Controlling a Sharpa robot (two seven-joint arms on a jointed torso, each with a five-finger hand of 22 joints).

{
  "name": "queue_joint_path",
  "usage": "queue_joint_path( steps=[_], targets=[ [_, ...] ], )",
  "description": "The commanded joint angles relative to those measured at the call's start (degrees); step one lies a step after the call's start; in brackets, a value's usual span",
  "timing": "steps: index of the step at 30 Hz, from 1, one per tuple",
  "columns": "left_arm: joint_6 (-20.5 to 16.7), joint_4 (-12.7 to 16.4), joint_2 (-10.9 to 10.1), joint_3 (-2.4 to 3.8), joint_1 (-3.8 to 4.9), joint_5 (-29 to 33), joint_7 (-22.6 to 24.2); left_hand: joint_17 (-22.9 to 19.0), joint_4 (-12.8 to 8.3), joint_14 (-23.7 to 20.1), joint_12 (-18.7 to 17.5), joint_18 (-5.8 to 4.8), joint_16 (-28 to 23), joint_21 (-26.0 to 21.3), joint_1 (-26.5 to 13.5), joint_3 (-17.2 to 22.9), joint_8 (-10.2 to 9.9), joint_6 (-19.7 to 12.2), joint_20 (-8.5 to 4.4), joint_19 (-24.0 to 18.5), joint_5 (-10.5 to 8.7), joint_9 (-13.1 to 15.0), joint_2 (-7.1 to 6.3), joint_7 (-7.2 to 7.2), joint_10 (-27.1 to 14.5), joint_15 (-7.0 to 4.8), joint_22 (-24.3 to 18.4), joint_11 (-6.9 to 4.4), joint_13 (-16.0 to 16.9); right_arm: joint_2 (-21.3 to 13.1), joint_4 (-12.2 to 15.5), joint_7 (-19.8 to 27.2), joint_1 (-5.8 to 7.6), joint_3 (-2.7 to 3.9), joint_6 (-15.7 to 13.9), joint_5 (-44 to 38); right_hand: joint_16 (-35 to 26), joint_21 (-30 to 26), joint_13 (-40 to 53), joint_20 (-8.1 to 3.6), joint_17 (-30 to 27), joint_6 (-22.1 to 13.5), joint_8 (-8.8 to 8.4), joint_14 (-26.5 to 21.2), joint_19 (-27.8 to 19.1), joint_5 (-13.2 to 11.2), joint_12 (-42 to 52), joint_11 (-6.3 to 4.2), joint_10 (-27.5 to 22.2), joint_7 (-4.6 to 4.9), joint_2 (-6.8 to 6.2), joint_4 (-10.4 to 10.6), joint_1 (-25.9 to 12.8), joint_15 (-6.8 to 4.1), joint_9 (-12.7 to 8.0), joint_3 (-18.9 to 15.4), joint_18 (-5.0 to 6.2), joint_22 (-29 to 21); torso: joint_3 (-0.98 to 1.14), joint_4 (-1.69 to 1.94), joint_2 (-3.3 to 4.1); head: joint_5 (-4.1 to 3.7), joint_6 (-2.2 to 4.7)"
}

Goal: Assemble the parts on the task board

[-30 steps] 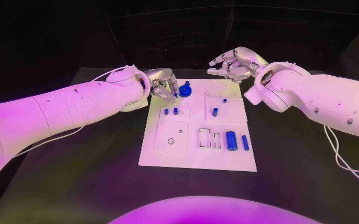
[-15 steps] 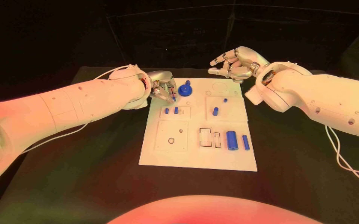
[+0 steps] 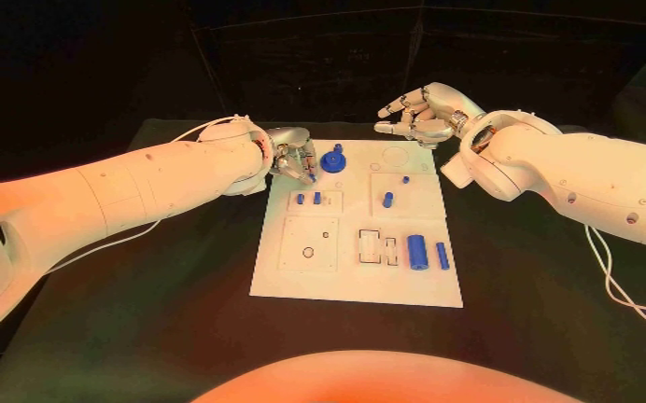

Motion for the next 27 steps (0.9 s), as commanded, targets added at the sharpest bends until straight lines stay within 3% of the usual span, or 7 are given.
queue_joint_path(
  steps=[1,9,27],
  targets=[
    [0.95,-0.11,0.35,-0.34,-0.06,-0.07,-0.51,-0.08,-0.07,1.00,-0.26,-0.91,-0.10,0.20,-0.67,0.31,-0.29,0.39,-0.12,0.29,0.10,0.04,-0.19,-0.05,0.38,-0.15,0.02,0.10,0.05,0.08,0.05,0.30,0.10,0.04,0.32,0.05,-0.20,-0.39,0.05,-0.05,0.05,-0.45,0.18,0.18,-0.30,0.25,0.18,-0.04,-0.21,0.08,0.49,-0.04,-0.12,0.04,0.00,-0.31,0.75,-0.05,0.00,0.04,-0.02,0.06,-0.05],
    [0.98,-0.24,0.67,-0.97,-0.22,-0.07,-0.51,-0.15,-0.06,0.99,-0.30,-0.90,-0.13,0.18,-0.74,0.30,-0.32,0.41,-0.11,0.27,0.09,0.05,-0.24,-0.06,0.41,-0.15,0.00,0.11,0.06,0.14,0.03,0.31,0.10,0.04,0.36,0.05,-0.20,-0.39,0.05,-0.05,0.05,-0.45,0.18,0.18,-0.30,0.25,0.18,-0.04,-0.21,0.08,0.49,-0.04,-0.12,0.04,0.00,-0.31,0.75,-0.05,-0.02,0.02,-0.02,-0.04,-0.09],
    [1.42,-0.03,0.81,-1.07,-0.26,-0.06,-1.00,-0.33,-0.19,0.94,-1.01,-0.91,-0.15,0.25,-1.23,0.38,-0.92,0.09,-0.05,0.17,0.07,-0.04,-0.82,0.08,0.22,-0.04,0.16,0.24,0.06,0.30,-0.12,0.36,0.10,0.04,0.42,0.05,-0.18,-0.39,0.07,-0.06,0.09,-0.47,0.22,0.20,-0.28,0.28,0.25,-0.04,-0.18,0.08,0.61,-0.04,-0.12,0.04,0.00,-0.34,0.75,-0.04,0.01,0.01,-0.01,-0.01,-0.17]
  ],
)
